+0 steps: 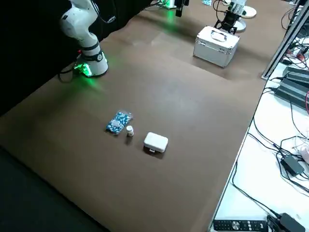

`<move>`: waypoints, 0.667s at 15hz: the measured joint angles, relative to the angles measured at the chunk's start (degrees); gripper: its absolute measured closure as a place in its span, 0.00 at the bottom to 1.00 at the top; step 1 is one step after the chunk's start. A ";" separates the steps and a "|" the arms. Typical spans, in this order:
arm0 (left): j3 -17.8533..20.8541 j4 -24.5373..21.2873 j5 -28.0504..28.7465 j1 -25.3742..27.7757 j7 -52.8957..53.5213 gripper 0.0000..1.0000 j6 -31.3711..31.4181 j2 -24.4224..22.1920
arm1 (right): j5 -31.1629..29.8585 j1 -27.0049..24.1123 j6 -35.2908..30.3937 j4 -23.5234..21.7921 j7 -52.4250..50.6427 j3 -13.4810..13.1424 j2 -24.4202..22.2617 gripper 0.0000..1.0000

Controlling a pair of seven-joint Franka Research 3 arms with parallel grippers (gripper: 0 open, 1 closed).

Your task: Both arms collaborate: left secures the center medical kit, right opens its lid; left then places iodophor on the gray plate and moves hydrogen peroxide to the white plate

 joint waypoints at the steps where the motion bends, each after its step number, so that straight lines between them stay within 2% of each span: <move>1: 0.05 0.00 0.00 -0.11 -0.07 0.03 0.08 0.02 | 0.00 0.75 0.05 -0.14 0.24 0.05 0.56 0.00; 3: 0.09 0.00 0.00 -0.11 -0.31 0.04 0.12 0.06 | 0.03 2.33 0.26 -0.18 0.53 0.13 1.80 0.00; 5: 0.13 -0.05 0.00 -0.11 -0.68 0.20 0.11 0.08 | 0.19 4.10 1.05 -0.20 2.47 0.19 3.24 0.00; 7: 0.17 -0.06 0.01 -0.11 -1.66 0.24 0.12 0.09 | 0.52 5.84 4.01 -0.23 4.13 0.24 4.96 0.00; 8: 0.23 -0.06 0.01 -0.12 -2.77 0.43 0.14 0.09 | 1.25 7.87 6.33 -0.25 4.57 0.29 6.85 0.00; 10: 0.40 -0.04 0.09 -0.36 -2.86 0.63 0.54 0.10 | 2.94 10.11 8.58 -0.27 5.30 0.30 8.71 0.00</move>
